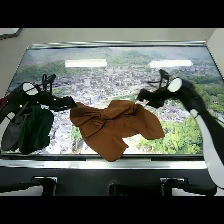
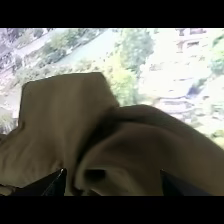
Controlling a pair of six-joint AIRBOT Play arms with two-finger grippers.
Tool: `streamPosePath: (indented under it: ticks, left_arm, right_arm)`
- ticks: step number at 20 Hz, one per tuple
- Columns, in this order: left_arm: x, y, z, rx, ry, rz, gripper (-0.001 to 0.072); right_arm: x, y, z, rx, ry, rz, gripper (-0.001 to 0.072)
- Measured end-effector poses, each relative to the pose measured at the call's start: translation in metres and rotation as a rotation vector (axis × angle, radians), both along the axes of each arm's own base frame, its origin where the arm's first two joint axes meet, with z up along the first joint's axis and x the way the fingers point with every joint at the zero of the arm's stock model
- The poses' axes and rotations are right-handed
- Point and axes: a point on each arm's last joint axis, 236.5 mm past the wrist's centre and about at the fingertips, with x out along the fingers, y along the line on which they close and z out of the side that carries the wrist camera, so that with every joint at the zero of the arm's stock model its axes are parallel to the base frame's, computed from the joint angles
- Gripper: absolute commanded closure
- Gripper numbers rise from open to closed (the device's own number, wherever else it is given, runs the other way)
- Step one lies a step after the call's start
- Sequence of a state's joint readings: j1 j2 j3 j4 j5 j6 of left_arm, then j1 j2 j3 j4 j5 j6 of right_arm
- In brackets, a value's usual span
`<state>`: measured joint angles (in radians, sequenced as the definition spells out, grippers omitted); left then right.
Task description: Fold the shirts.
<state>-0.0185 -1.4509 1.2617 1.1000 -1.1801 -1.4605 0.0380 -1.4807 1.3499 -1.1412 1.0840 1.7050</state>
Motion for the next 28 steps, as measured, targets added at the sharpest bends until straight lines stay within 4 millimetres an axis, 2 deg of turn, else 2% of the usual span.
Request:
streamPosePath:
  ticks: [2,4,5,7,9,11,13,15,18,19,22,23,24,25,28]
  left_arm:
    - [-0.023,0.009,-0.002,-0.011,0.066,-0.015,0.0039]
    - [-0.06,0.01,-0.018,-0.027,0.152,-0.027,0.0039]
    - [-0.085,0.005,-0.029,-0.05,0.206,-0.035,0.0038]
    - [-0.124,-0.014,-0.051,-0.121,0.279,-0.036,0.0038]
    - [-0.154,-0.043,-0.068,-0.214,0.321,-0.035,0.0039]
    - [-0.17,-0.068,-0.081,-0.27,0.329,-0.022,0.0042]
    - [-0.178,-0.092,-0.087,-0.323,0.341,-0.005,0.0067]
    - [-0.178,-0.105,-0.094,-0.336,0.33,0.021,0.0181]
    - [-0.17,-0.111,-0.108,-0.309,0.282,0.055,0.0574]
    - [-0.167,-0.11,-0.112,-0.296,0.264,0.064,0.0675]
    - [-0.162,-0.112,-0.114,-0.295,0.244,0.081,0.0677]
    - [-0.161,-0.112,-0.114,-0.292,0.236,0.08,0.0677]
    - [-0.16,-0.112,-0.114,-0.29,0.228,0.081,0.0677]
    - [-0.156,-0.11,-0.112,-0.284,0.206,0.086,0.0678]
    - [-0.139,-0.099,-0.096,-0.249,0.098,0.058,0.0679]
  right_arm:
    - [-0.017,-0.055,0.002,-0.016,0.087,-0.03,0.0045]
    - [-0.048,-0.103,-0.011,-0.026,0.212,-0.072,0.0037]
    - [-0.067,-0.117,-0.02,-0.016,0.281,-0.081,0.0013]
    - [-0.099,-0.131,-0.038,0.005,0.389,-0.083,0.0005]
    - [-0.123,-0.127,-0.054,0.042,0.458,-0.057,0.0004]
    - [-0.136,-0.121,-0.064,0.072,0.492,-0.038,0.0004]
    - [-0.142,-0.119,-0.072,0.084,0.502,-0.032,0.0004]
    - [-0.144,-0.118,-0.076,0.091,0.5,-0.023,0.0004]
    - [-0.144,-0.116,-0.081,0.096,0.486,-0.019,0.0004]
    - [-0.144,-0.115,-0.083,0.102,0.482,-0.02,0.0005]
    - [-0.142,-0.104,-0.096,0.129,0.477,-0.023,0.001]
    - [-0.143,-0.095,-0.102,0.136,0.482,-0.006,0.0099]
    - [-0.143,-0.087,-0.106,0.134,0.484,0.019,0.0366]
    - [-0.141,-0.078,-0.111,0.128,0.48,0.042,0.067]
    - [-0.136,-0.058,-0.11,0.1,0.454,0.112,0.0667]
